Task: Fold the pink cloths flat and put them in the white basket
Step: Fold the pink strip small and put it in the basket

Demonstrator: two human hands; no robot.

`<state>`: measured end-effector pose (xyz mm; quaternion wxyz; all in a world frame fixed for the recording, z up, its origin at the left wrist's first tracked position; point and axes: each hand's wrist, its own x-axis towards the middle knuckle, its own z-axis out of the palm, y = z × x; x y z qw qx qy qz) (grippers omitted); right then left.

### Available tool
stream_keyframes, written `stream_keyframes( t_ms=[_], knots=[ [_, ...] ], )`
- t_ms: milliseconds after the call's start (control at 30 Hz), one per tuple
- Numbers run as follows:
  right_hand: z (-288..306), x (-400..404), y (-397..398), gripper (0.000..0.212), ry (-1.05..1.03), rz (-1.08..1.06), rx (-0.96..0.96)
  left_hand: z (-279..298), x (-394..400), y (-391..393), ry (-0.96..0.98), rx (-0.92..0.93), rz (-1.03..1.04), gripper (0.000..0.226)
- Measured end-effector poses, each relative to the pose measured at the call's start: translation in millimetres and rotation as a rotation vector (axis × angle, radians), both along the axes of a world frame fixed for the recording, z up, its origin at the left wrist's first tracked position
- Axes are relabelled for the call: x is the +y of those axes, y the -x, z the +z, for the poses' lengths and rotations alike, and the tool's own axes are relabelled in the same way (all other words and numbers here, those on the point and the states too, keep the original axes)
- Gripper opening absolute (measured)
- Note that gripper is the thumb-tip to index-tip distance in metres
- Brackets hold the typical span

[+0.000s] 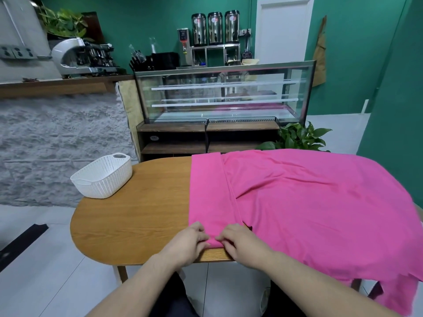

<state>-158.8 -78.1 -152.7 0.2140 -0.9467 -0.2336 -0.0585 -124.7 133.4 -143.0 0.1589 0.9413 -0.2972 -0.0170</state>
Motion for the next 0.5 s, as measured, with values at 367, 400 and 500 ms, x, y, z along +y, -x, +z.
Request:
stream_keyframes(
  t_ms=[367, 400, 500],
  knots=[
    [-16.4, 3.1, -3.1, 0.021, 0.134, 0.006, -0.401, -22.9, -11.2, 18.1, 0.07, -0.108, 0.254, 0.032],
    [-17.9, 2.6, -2.4, 0.019, 0.134, -0.004, -0.376, -24.5, -13.0, 21.0, 0.08, -0.133, 0.254, 0.032],
    [-20.2, 7.1, -1.4, 0.011, 0.15, -0.034, -0.31, -34.8, -20.7, 30.5, 0.108, -0.224, 0.282, 0.036]
  ],
)
